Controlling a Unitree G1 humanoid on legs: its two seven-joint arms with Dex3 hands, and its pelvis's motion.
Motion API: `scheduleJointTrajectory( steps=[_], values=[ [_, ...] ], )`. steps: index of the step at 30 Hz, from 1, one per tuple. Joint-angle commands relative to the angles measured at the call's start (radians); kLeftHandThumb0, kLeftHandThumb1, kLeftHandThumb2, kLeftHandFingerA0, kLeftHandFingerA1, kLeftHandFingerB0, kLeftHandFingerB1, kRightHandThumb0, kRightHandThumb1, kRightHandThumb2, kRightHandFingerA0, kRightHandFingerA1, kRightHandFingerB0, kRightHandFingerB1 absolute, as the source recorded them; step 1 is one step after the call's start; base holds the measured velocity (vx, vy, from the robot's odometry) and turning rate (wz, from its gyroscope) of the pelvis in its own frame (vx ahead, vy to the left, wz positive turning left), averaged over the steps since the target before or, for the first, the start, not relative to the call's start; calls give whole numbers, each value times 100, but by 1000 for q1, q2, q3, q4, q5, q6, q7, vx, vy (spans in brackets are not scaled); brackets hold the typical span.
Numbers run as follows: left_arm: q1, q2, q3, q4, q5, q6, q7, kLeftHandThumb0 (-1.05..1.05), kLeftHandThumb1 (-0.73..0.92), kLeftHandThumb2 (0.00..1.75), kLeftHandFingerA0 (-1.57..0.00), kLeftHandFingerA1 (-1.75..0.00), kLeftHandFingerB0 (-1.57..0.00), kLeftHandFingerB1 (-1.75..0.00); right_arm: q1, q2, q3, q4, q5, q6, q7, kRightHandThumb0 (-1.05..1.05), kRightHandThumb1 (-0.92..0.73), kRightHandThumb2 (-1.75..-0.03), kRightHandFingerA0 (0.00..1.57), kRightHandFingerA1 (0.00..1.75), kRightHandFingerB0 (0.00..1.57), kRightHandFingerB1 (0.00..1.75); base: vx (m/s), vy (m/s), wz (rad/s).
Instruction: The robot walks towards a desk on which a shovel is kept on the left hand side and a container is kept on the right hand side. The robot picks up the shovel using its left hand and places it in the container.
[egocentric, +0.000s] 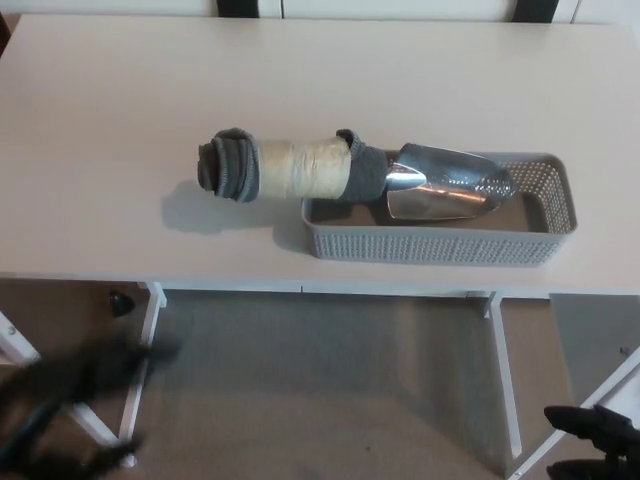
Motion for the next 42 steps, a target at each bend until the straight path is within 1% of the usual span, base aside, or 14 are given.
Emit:
scheduleJointTrajectory(
  steps=[1, 4, 8, 11, 12, 13, 15, 25, 26, 27, 37, 38, 39, 42],
  values=[
    [737, 224, 377, -91, -776, -140, -921, -85, 50, 93, -33, -46, -38, -45, 110, -45, -19, 85, -18, -116, -23, -43, -71, -60, 54, 50, 41, 43, 0, 0, 0],
    [602, 158, 315, 24, -652, -158, -867, -82, 56, 96, -37, -51, -23, -41, 94, -49, -26, 105, -19, -116, -32, -46, -70, -60, 55, 51, 41, 43, 0, 0, 0],
    [553, 82, 230, 115, -584, -3, -747, -72, 68, 61, -24, -34, -25, -29, 121, -51, -32, 91, -9, -121, -21, -45, -71, -60, 54, 51, 40, 42, 0, 0, 0],
    [462, -39, 134, 203, -293, -126, -280, -67, 70, 62, -20, -32, -18, -27, 117, -46, -45, 93, 10, -141, -13, -47, -72, -61, 47, 48, 36, 41, 0, 0, 0],
    [417, -62, 99, 215, -193, -89, -139, -36, 46, 102, -1, -49, 0, -47, 112, -39, -53, 103, 19, -147, -16, -50, -72, -61, 47, 49, 35, 40, 0, 0, 0],
    [391, -73, 89, 213, -183, -52, -108, -74, 60, 90, -4, -37, -9, -32, 106, -44, -52, 104, 14, -150, -17, -51, -73, -61, 47, 49, 34, 40, 0, 0, 0],
    [294, -80, 56, 208, -120, 1, -15, -84, 61, 96, 0, -28, -14, -23, 92, -46, -52, 100, 11, -143, -14, -52, -75, -61, 43, 46, 31, 38, 0, 0, 0],
    [41, -93, 56, 442, -86, 95, 191, -78, 60, 97, -2, -24, -5, -21, 101, -31, -54, 83, 13, -143, -21, -52, -74, -61, 43, 46, 30, 37, 0, 0, 0],
    [28, -86, 50, 460, -72, 85, 207, -77, 75, 63, -5, -26, -6, -23, 98, -34, -55, 80, 12, -142, -21, -52, -75, -61, 42, 45, 29, 37, 0, 0, 0],
    [13, -67, 45, 491, -49, 49, 235, -77, 59, 94, -5, -34, -7, -25, 94, -38, -55, 76, 8, -139, -23, -53, -74, -61, 43, 45, 30, 37, 0, 0, 0],
    [78, -59, 62, 437, -91, -39, 255, -78, 57, 91, -6, -43, 0, -35, 81, -25, -68, 66, 29, -132, -16, -52, -75, -61, 42, 47, 26, 37, 0, 0, 0],
    [82, -60, 59, 432, -92, -39, 258, -73, 72, 61, -15, -30, -14, -25, 81, -26, -67, 67, 26, -135, -18, -52, -75, -61, 42, 47, 26, 37, 0, 0, 0],
    [84, -58, 54, 427, -89, -41, 264, -37, 43, 100, 0, -50, 0, -48, 81, -27, -66, 65, 21, -135, -21, -51, -75, -62, 42, 46, 26, 36, 0, 0, 0],
    [91, -52, 38, 408, -87, -38, 274, -37, 43, 100, 0, -49, 0, -48, 79, -32, -64, 64, 15, -135, -25, -53, -75, -61, 42, 46, 25, 36, 0, 0, 0]
  ],
)
